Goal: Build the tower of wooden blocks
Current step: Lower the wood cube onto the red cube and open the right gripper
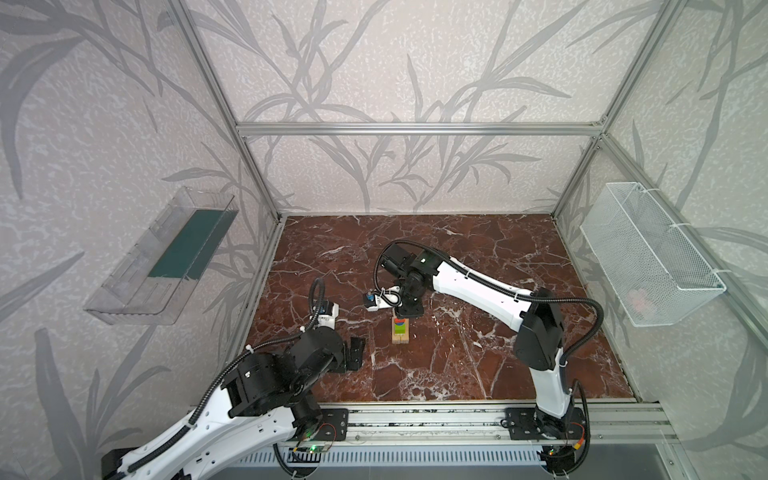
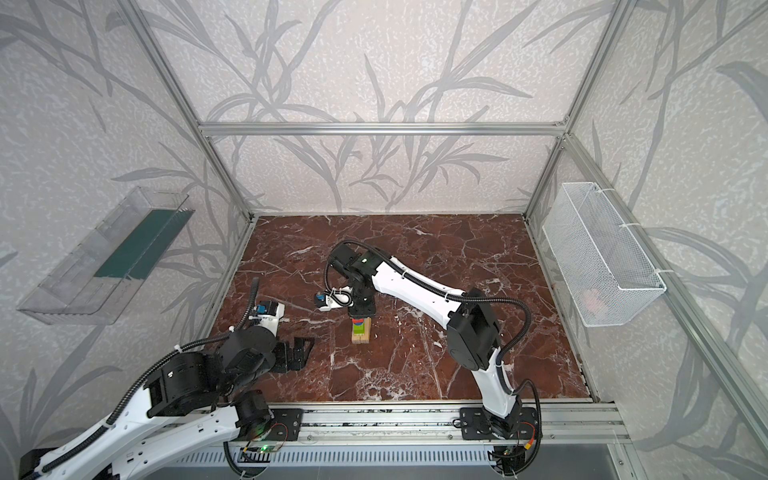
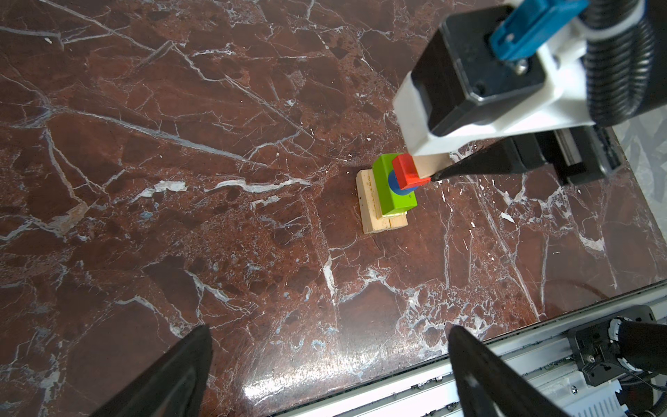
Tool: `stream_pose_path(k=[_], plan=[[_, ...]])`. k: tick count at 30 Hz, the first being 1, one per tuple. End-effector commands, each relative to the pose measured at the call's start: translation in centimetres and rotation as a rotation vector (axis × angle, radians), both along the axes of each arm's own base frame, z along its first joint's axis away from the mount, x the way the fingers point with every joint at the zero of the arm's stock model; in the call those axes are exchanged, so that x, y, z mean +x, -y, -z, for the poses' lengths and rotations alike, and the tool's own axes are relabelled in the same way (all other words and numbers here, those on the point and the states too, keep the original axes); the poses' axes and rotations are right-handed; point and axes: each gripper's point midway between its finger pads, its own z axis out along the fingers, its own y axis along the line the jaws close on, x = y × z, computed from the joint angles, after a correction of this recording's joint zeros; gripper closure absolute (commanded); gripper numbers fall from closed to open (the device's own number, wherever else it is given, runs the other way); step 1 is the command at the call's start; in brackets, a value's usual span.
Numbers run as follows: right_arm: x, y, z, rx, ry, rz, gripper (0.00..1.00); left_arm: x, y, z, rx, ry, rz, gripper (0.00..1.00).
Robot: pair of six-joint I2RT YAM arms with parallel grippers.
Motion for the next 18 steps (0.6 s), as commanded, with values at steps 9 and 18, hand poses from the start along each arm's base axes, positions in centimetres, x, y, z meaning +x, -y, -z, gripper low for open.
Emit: stream_pose_path(k=[9,18], plan=[[-0.41,-0.09,1.01,-0.059,-0.037,-0.042,0.79,-0.03,-0.63,-0.83,-0.004,0.014,-0.024,0.01],[-0.35,0.01,1.52,-0.073,-0.038,-0.042,0.77,0.04,-0.55,-0.76,-0.003,0.013,-0.025,0.01]])
